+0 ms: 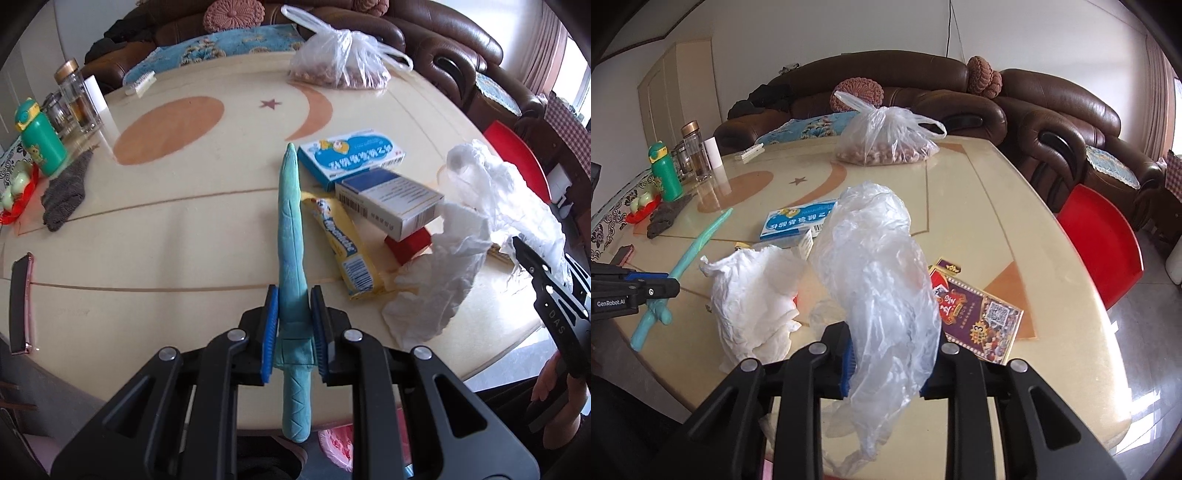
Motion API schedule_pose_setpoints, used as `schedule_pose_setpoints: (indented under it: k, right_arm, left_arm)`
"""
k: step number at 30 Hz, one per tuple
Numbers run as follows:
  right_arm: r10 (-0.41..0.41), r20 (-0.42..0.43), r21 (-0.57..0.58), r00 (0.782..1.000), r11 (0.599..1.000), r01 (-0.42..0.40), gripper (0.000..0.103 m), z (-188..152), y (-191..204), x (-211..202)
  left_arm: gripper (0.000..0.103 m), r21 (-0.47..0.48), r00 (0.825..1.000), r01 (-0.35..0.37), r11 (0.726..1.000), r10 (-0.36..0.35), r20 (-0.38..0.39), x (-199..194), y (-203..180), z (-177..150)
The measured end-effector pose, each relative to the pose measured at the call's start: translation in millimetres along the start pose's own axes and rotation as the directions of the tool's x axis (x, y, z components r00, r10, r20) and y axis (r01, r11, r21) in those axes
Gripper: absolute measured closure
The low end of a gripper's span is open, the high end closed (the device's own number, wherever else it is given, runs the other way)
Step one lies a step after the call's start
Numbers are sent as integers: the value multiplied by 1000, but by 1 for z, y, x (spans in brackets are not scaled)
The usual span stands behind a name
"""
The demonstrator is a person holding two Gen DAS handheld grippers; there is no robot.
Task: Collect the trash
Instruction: 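Lift the teal sword with the left tool while the right tool lifts the plastic bag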
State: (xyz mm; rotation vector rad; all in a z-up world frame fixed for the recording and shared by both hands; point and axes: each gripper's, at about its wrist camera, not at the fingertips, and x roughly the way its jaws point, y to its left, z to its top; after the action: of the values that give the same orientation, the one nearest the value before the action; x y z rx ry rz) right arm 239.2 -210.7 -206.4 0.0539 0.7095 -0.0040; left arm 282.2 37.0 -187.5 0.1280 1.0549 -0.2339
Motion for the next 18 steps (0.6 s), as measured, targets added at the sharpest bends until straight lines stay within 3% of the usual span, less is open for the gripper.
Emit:
schedule_pose_setpoints:
  k: [18]
  right_arm:
    - [-29,135,-4,990,1000,30,79,15,2,-113]
  left_arm:
    - [84,53,991,42,998,-49,126,-97,-24,-27]
